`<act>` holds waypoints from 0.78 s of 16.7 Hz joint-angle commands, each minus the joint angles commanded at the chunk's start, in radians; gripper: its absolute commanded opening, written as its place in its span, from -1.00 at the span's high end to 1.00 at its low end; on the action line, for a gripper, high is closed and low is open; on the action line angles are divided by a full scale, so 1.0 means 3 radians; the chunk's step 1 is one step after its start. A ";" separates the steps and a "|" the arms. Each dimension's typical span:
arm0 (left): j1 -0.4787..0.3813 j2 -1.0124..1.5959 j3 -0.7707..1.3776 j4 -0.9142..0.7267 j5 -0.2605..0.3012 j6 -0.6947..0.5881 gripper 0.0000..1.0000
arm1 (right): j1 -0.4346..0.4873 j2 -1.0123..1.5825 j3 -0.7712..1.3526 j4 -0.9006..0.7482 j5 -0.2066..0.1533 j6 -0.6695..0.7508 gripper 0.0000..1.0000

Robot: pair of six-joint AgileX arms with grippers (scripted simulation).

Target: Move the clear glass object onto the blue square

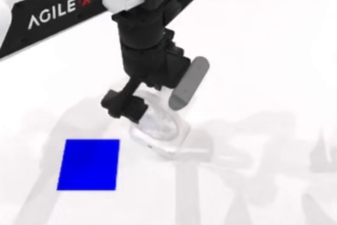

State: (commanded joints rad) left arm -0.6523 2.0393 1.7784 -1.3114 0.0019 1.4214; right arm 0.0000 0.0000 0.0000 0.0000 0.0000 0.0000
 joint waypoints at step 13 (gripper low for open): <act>0.0000 0.0000 0.0000 0.0000 0.0000 0.0000 1.00 | 0.0000 0.0000 0.0000 0.0000 0.0000 0.0000 -1.00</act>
State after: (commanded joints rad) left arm -0.6523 2.0393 1.7784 -1.3114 0.0019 1.4214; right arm 0.0000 0.0000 0.0000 0.0000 0.0000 0.0000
